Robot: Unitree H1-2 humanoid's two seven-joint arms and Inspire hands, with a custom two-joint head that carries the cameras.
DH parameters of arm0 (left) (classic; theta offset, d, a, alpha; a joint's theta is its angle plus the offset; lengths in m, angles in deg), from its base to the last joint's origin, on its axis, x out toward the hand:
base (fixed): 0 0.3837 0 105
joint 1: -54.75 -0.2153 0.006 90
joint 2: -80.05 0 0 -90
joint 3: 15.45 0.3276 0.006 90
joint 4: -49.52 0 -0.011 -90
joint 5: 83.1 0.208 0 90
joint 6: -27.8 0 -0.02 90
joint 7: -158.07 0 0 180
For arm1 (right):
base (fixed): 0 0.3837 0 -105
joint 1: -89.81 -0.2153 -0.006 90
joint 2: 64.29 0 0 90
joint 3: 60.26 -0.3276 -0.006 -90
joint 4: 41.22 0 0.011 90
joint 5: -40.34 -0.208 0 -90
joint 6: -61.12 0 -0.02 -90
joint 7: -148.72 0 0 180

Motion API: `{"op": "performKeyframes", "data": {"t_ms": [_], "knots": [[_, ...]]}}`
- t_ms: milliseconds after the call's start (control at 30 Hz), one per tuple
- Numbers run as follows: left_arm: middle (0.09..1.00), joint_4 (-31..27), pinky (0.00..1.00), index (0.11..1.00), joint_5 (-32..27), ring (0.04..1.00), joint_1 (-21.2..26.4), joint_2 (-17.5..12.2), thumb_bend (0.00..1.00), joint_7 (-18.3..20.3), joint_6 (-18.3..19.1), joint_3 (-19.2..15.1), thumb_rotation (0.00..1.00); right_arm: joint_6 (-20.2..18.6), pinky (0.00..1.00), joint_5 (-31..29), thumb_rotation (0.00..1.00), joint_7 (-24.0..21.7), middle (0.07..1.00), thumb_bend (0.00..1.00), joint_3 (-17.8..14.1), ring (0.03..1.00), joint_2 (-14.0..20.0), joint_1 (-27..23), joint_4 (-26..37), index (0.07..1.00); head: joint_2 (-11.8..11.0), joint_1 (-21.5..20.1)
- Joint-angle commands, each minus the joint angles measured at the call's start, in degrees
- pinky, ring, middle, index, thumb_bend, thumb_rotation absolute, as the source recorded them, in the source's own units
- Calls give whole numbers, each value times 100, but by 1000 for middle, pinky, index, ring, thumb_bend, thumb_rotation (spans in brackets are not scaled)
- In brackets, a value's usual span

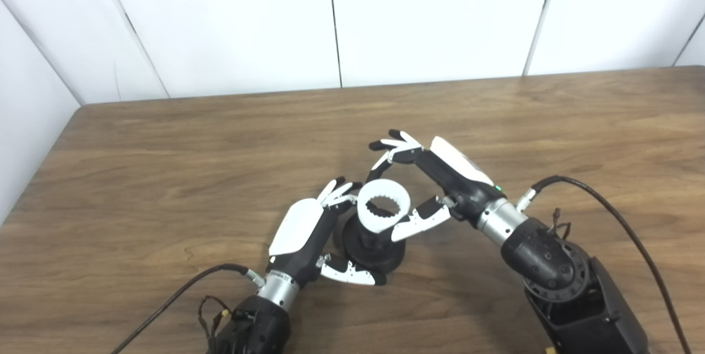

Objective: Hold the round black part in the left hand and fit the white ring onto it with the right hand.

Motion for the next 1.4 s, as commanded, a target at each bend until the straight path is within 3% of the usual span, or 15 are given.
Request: {"op": "performKeyframes", "data": {"t_ms": [0,833,1367], "knots": [[925,106,866,664,113,991,16,-35,921,140,174,37,183,102,935,29,149,15,879,525,12,1000,-64,-215,132,487,18,-4],[927,-136,874,669,148,998,8,10,920,292,423,61,173,263,933,-69,148,-30,883,526,71,1000,-22,-192,-181,487,117,71],[909,-104,857,660,267,982,8,0,946,195,384,32,181,182,951,26,147,-38,877,526,172,1000,15,-132,-271,487,147,146]]}}
